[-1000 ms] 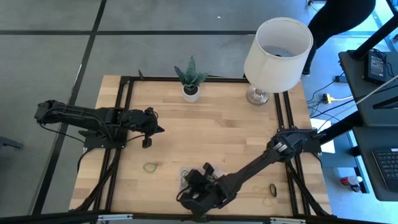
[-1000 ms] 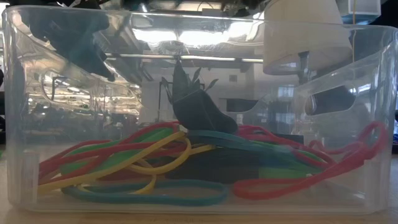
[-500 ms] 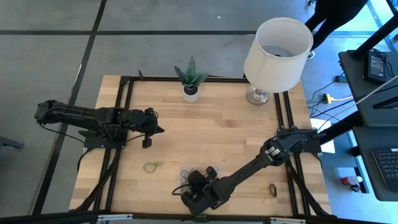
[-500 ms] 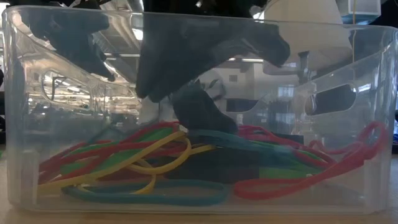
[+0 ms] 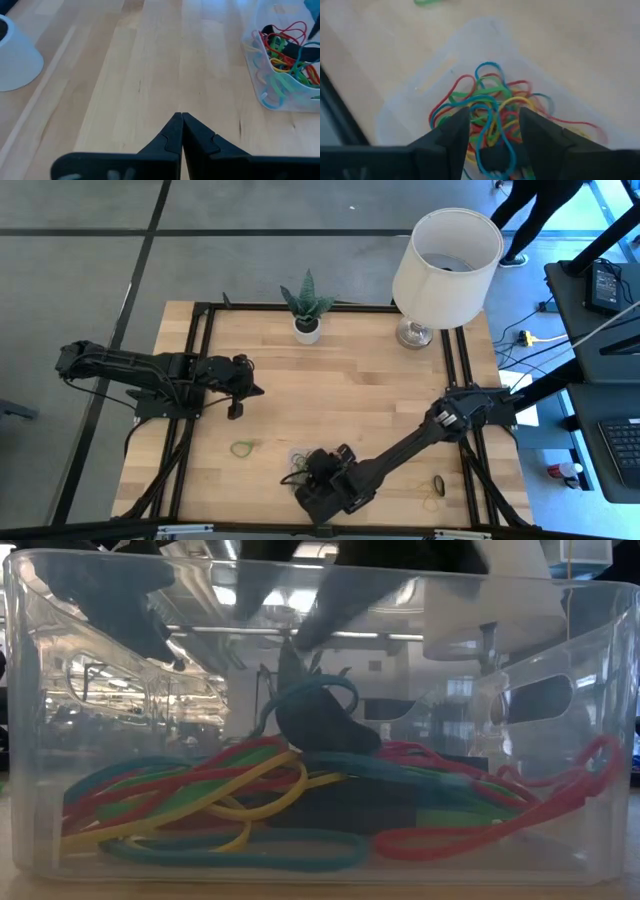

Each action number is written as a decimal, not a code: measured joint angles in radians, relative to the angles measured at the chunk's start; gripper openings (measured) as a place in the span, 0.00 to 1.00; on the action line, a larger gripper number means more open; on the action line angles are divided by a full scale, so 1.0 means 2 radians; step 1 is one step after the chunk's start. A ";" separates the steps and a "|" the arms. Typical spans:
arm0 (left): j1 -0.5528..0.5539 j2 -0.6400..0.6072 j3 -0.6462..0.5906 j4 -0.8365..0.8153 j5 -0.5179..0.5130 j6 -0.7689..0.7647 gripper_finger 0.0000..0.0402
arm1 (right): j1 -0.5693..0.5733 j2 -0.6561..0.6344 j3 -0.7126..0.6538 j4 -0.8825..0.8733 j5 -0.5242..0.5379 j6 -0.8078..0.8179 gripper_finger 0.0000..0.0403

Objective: Pick and place rubber bands into bin
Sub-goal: Put the green rubber band into the transparent bin

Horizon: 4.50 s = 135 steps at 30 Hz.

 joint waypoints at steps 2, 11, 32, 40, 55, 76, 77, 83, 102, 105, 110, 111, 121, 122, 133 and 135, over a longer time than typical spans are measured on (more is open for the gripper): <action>0.000 0.000 0.000 0.000 0.003 0.000 0.01 | 0.000 -0.012 0.015 -0.032 -0.001 0.008 0.43; -0.037 0.000 0.009 0.000 -0.019 0.000 0.01 | 0.001 -0.035 0.101 -0.199 -0.070 0.003 0.28; -0.244 0.164 0.124 -0.156 -0.140 -0.196 0.01 | 0.153 -0.108 -0.089 -0.171 -0.073 0.082 0.00; -0.261 0.215 0.134 -0.202 -0.070 -0.328 0.03 | 0.205 -0.198 -0.314 0.083 -0.066 0.142 0.00; -0.298 0.319 0.134 -0.212 -0.001 -0.536 0.25 | 0.228 -0.215 -0.391 0.134 -0.093 0.178 0.05; -0.317 0.410 0.162 -0.199 0.029 -0.577 0.01 | 0.229 -0.214 -0.391 0.131 -0.093 0.174 0.05; -0.318 0.407 0.175 -0.212 0.026 -0.576 0.01 | 0.229 -0.214 -0.391 0.131 -0.093 0.174 0.05; -0.318 0.404 0.278 -0.315 -0.002 -0.533 0.01 | 0.229 -0.214 -0.391 0.125 -0.093 0.174 0.05; -0.278 0.530 0.621 -0.388 -0.165 -0.297 0.01 | 0.229 -0.214 -0.391 0.100 -0.092 0.174 0.05; -0.262 0.573 0.650 -0.381 -0.157 -0.261 0.01 | 0.229 -0.214 -0.391 0.101 -0.092 0.174 0.05; -0.232 0.624 0.660 -0.312 -0.120 -0.227 0.01 | 0.229 -0.214 -0.391 0.103 -0.092 0.174 0.05; -0.226 0.631 0.660 -0.300 -0.113 -0.223 0.01 | 0.229 -0.214 -0.391 0.104 -0.092 0.175 0.05; -0.194 0.688 0.660 -0.188 -0.003 -0.174 0.01 | 0.229 -0.214 -0.391 0.112 -0.092 0.176 0.05; -0.196 0.695 0.660 -0.176 0.008 -0.167 0.01 | 0.229 -0.214 -0.391 0.111 -0.092 0.176 0.05; -0.212 0.718 0.661 -0.130 0.017 -0.152 0.07 | 0.228 -0.214 -0.391 0.111 -0.092 0.176 0.05; -0.210 0.718 0.661 -0.130 0.019 -0.154 0.11 | 0.229 -0.214 -0.391 0.111 -0.092 0.176 0.05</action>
